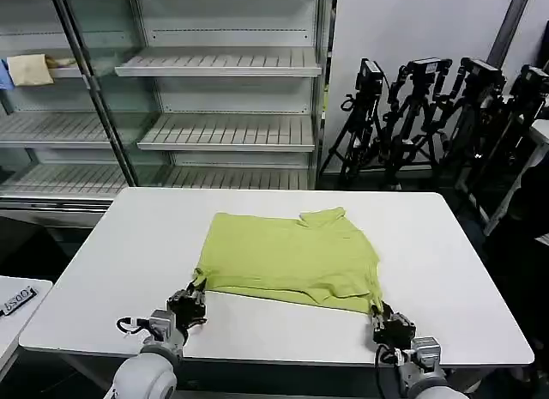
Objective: Fold and organize the clothes.
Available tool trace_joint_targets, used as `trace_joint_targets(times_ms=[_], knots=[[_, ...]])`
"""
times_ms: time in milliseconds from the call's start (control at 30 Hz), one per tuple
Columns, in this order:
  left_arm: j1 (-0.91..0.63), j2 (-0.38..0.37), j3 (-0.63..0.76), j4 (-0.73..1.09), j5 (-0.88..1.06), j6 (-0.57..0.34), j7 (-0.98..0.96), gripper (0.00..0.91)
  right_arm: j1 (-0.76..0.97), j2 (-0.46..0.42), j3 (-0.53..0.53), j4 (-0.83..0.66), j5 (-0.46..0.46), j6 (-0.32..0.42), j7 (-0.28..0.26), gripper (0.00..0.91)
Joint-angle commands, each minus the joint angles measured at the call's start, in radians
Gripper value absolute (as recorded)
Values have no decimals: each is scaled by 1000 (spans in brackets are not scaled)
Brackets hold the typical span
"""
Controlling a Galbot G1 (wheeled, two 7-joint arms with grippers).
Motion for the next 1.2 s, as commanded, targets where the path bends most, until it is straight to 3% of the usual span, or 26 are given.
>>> trace_joint_targets(times_ms=[33,367,533,867,900,933,967,1200], knots=[[90,-10,-16,-105,7,3,-7,20,-23,-11,20,32,6,-1,0,0],[276,-38,-69,-273,35,4,-19,20,-124,-64,89,112,13,3,-7,0],[392,-90,-96,-326,68,-5,-19,20,-197,-104,115,147,13,15,-10,0],[458,-89,-122,-330,123,12,-19,20,-270,-103,108,164,-34,12,-14,0],[456,-90,-122,-334,122,19,-19,242,-265,-99,104,163,-41,0,-12,0],[454,-91,-122,-338,120,25,-19,705,-263,-96,101,162,-48,-6,-10,0],[450,-90,-122,-342,115,26,-20,907,-259,-97,99,162,-51,-13,-11,907],[424,-74,-146,-372,95,28,-18,907,-227,-100,107,180,-49,-11,-11,907]])
